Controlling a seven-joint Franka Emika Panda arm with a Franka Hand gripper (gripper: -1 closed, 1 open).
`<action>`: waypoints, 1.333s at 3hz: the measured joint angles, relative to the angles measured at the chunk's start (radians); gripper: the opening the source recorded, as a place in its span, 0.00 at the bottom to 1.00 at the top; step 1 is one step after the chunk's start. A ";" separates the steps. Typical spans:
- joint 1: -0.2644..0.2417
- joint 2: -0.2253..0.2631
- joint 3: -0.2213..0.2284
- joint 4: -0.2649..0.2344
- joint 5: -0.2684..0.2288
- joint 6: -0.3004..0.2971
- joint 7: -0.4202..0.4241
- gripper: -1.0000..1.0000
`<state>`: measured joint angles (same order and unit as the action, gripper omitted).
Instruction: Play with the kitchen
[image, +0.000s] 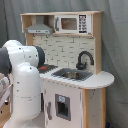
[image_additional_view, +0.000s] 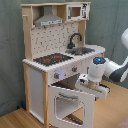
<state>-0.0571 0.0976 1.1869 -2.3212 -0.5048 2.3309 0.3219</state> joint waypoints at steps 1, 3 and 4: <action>-0.002 -0.063 0.000 0.009 -0.001 -0.089 0.003 1.00; 0.007 -0.183 0.004 0.058 -0.001 -0.277 -0.013 1.00; 0.012 -0.233 0.009 0.093 -0.001 -0.369 -0.036 1.00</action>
<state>-0.0454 -0.1357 1.1962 -2.2281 -0.5056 1.9621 0.2857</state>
